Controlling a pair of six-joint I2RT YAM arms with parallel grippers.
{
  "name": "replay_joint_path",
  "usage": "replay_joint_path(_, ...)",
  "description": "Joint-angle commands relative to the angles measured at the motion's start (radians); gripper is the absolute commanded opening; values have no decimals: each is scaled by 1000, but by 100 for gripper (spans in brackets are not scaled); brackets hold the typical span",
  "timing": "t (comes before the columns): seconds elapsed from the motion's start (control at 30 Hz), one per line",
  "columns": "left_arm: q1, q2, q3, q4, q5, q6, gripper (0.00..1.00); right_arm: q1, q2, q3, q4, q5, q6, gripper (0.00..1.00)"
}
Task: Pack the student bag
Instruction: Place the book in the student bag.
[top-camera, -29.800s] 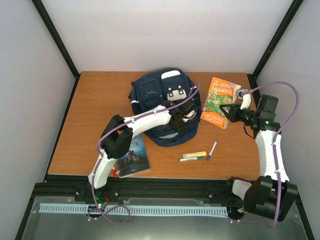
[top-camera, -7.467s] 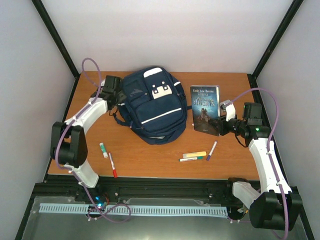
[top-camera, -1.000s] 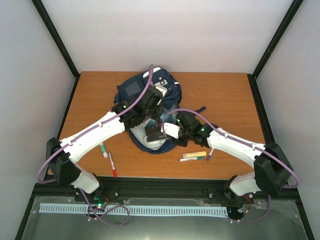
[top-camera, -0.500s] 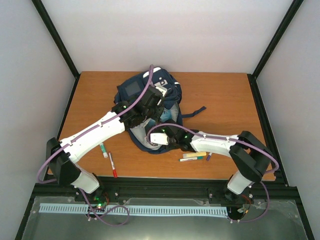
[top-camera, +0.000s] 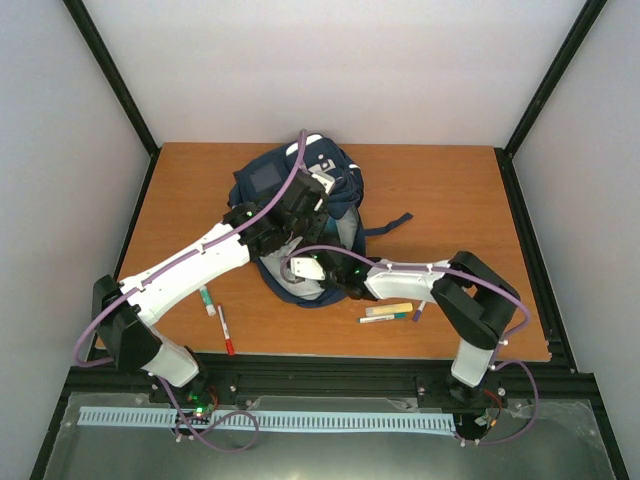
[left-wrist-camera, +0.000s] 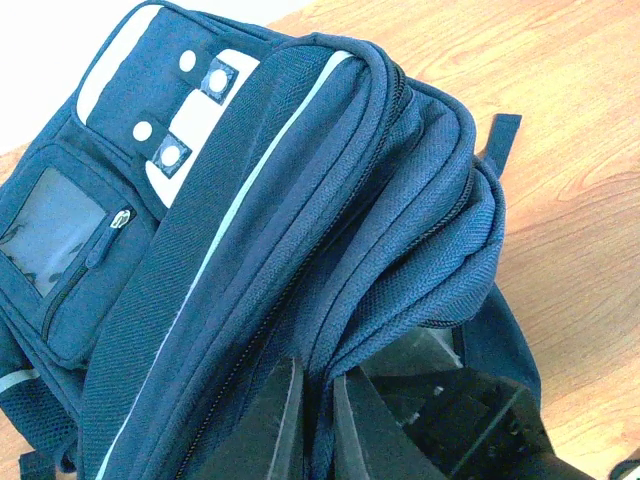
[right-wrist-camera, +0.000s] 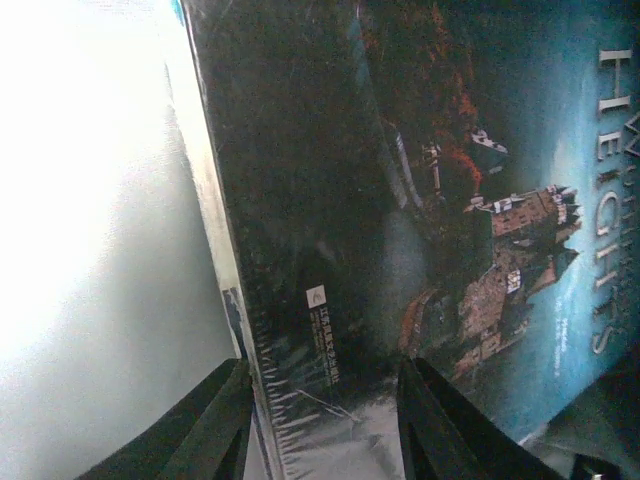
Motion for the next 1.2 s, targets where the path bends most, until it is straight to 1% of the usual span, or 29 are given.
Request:
replay_joint_path(0.0, -3, -65, 28, 93, 16, -11, 1, 4, 64, 62, 168, 97, -74, 39)
replay_joint_path(0.2, -3, -74, 27, 94, 29, -10, 1, 4, 139, 113, 278, 176, -131, 38)
replay_joint_path(0.37, -3, -75, 30, 92, 47, -11, 1, 3, 169, 111, 365, 220, -200, 38)
replay_joint_path(0.7, -3, -76, 30, 92, 57, -14, 1, -22, 215, 139, 341, 241, -180, 35)
replay_joint_path(0.77, -3, -74, 31, 91, 58, -14, 1, -22, 201, 134, 309, 230, -160, 35)
replay_joint_path(0.93, -3, -71, 31, 91, 54, -13, 1, -17, 113, 108, 170, 169, -74, 42)
replay_joint_path(1.03, -3, -68, 31, 91, 58, -13, 1, -13, 20, 84, 41, 104, -5, 45)
replay_joint_path(1.17, -3, -62, 31, 86, 40, -3, 1, 1, -88, 38, -130, 18, 105, 47)
